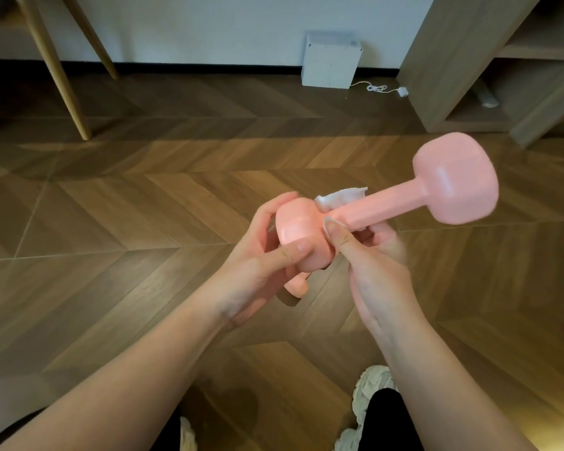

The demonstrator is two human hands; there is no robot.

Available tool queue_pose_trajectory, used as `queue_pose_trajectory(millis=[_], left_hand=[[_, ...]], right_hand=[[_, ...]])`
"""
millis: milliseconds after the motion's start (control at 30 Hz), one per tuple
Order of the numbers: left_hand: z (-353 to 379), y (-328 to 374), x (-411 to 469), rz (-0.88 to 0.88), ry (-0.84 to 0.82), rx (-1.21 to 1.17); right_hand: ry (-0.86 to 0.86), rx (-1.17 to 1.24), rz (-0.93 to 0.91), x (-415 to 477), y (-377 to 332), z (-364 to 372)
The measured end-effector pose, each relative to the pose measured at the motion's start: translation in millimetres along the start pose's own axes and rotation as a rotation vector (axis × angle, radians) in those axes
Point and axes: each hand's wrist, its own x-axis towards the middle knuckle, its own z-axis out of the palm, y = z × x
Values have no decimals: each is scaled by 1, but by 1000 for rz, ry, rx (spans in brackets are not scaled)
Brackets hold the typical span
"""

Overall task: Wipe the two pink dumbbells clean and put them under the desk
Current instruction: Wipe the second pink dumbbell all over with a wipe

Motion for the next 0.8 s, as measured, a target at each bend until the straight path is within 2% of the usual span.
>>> queue_pose_trajectory(millis=[67,167,200,267,400,467,533,633,700,733,800], left_hand=[[0,8,3,-93,-39,25],[-8,14,6,-364,-2,-3],[-8,14,5,-407,-11,-30],[-8,10,4,-365,-27,-46],[-6,0,3,-26,31,-4],[-7,2,4,34,43,-11],[-10,5,6,-13,38,5],[-13,13,7,-264,-45,32],[-11,14,6,-392,-36,-5],[-9,13,5,-386,-29,-32],[-12,4,5,-261,-49,-51]], right_hand=[[-15,1,-8,-1,0,-2],[-48,-39,-17,-2,-2,-4],[-69,-53,-18,-2,-2,-3],[-74,-58,-8,-1,-2,-1],[2,-24,-9,3,-1,1],[49,-20,18,3,3,1],[84,3,51,2,5,0],[51,-28,73,-2,5,-3],[22,-44,79,-3,4,-2],[16,-41,77,-3,3,-1],[10,-18,48,-3,0,1]])
